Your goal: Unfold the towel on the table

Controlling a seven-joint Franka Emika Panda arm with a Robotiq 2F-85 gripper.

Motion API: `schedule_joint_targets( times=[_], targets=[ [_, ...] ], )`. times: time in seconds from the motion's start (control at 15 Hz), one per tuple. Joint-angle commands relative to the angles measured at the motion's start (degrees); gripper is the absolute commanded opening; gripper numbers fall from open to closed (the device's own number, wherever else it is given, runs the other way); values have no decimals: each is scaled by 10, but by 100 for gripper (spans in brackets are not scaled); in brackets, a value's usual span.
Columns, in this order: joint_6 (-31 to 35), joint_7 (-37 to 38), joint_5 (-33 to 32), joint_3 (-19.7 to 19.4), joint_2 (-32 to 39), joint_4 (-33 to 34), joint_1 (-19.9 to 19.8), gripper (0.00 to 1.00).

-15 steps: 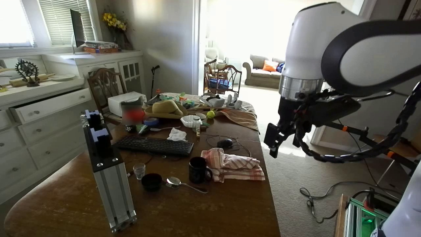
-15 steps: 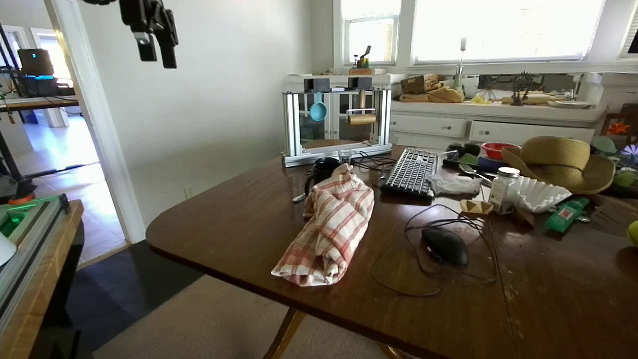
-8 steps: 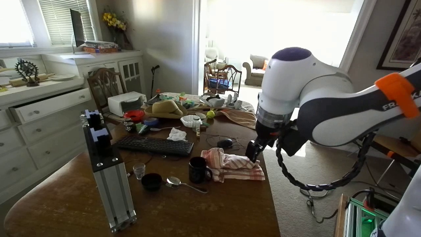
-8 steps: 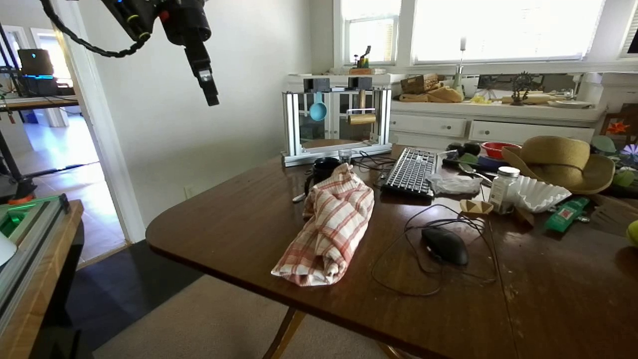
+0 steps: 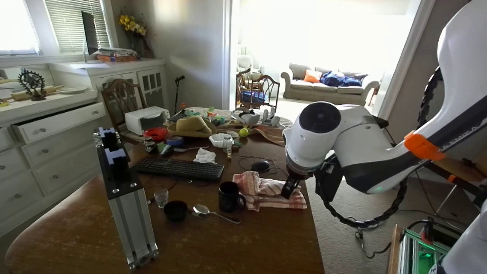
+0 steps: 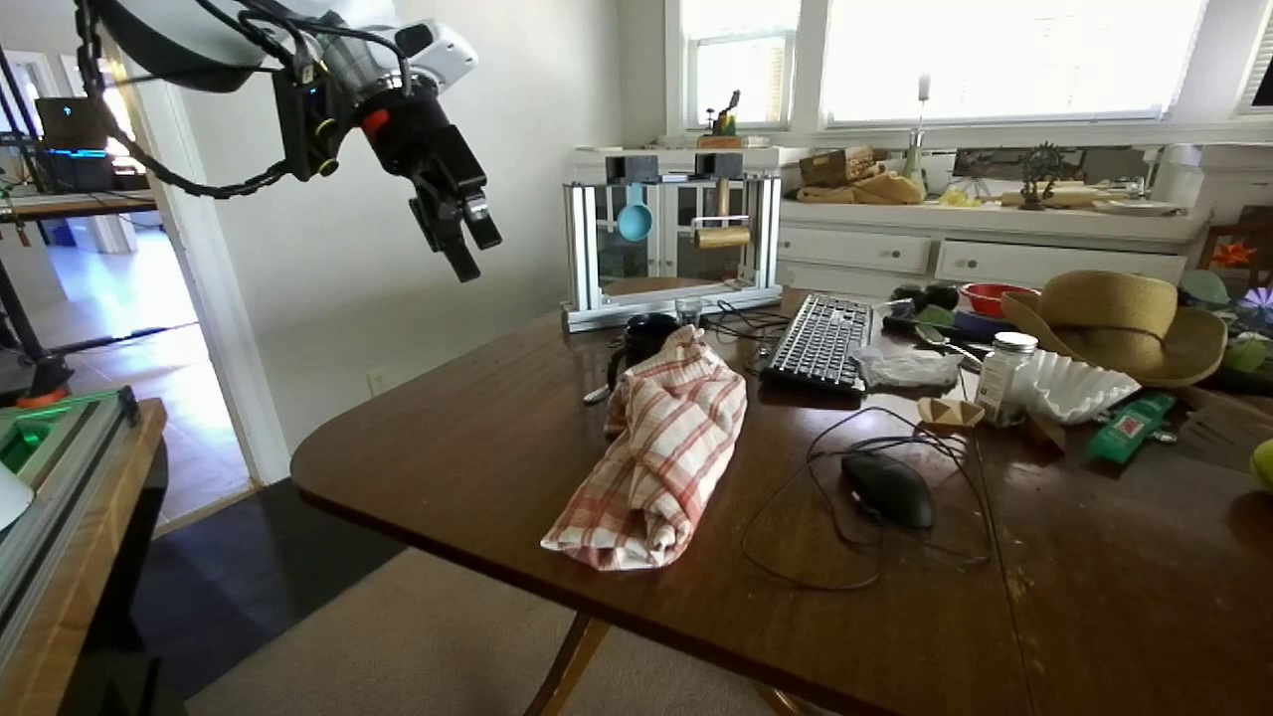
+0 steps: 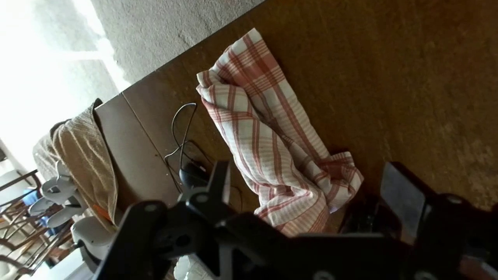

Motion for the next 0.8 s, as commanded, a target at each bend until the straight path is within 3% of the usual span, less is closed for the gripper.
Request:
schedule_joint_targets(
  times=[0.0, 0.27, 0.67, 0.73],
  targets=[
    [16, 140, -153, 41, 52, 16, -51, 100],
    [32, 256, -252, 43, 96, 29, -60, 100],
    [63, 357, -399, 39, 124, 43, -52, 100],
    [53, 310, -341, 36, 105, 32, -48, 100]
  ],
)
